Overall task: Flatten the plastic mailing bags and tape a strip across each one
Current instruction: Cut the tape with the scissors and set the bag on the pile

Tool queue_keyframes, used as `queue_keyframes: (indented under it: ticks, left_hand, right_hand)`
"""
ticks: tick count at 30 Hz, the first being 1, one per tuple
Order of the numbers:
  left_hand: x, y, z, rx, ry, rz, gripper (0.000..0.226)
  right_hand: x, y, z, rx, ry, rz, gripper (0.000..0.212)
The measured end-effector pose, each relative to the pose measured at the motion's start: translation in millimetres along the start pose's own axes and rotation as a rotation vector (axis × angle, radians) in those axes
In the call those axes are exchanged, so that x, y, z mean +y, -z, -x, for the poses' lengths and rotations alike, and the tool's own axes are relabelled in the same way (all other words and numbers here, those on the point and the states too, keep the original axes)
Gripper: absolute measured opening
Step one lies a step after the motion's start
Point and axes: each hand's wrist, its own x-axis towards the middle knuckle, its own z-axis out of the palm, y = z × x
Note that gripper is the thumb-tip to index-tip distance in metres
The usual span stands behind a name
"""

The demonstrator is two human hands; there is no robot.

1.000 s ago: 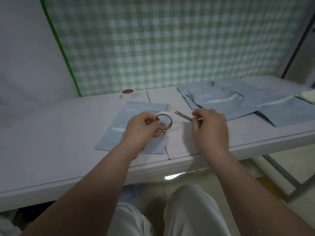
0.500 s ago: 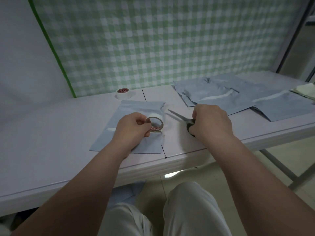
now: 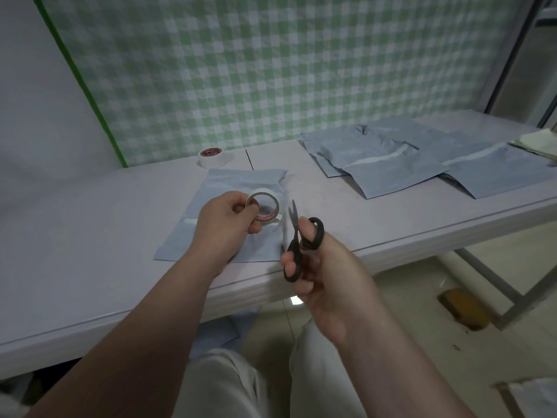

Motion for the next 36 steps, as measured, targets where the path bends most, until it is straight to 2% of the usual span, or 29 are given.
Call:
queue_keyframes:
  ticks: [4, 8, 28, 36]
  left_hand:
    - [1, 0, 0, 0.007, -0.002, -0.023, 0.013]
    - [0, 0, 0, 0.004, -0.013, -0.035, 0.012]
    - [-3, -1, -2, 0.004, -0.012, 0.009, 0.014]
    - [-3, 0, -2, 0.004, 0.004, 0.065, 0.015]
  right_hand:
    - [9, -10, 11, 0.009, -0.091, -0.227, 0.024]
    - [13, -14, 18, 0.017, -0.092, -0.276, 0.023]
    - [31, -17, 4, -0.037, 0.027, -0.215, 0.022]
    - [34, -13, 3, -0.036, 0.106, -0.086, 0.02]
